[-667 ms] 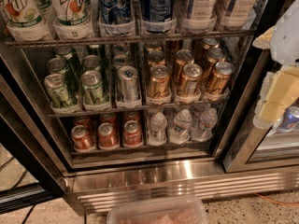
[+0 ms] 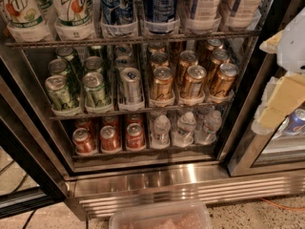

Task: Pick pepsi can from top shelf of fridge

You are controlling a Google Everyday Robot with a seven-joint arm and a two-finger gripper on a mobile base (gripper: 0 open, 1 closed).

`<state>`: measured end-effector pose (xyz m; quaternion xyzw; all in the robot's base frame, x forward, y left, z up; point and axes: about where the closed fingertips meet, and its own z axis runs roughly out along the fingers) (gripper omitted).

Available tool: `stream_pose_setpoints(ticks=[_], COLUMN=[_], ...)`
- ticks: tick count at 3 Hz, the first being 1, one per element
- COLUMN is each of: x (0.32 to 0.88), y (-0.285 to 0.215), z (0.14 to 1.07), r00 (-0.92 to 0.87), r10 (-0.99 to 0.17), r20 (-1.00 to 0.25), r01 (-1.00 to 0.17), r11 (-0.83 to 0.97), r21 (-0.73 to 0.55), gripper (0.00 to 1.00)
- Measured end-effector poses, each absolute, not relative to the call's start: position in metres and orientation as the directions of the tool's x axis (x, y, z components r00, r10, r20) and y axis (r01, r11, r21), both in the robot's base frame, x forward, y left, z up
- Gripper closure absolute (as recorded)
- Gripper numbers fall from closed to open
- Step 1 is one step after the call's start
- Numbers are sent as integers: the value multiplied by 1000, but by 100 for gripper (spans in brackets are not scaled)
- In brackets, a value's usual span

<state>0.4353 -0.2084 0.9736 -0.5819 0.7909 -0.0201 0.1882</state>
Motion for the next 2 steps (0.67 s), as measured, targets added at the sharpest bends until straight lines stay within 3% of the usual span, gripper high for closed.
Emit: stream_pose_setpoints(ticks=[2], x=[430], y=[-168], z=[983], r00=[-342], r10=[-772], r20=[-535], r01=[-837], r11=[509], r21=[-201], gripper=[0])
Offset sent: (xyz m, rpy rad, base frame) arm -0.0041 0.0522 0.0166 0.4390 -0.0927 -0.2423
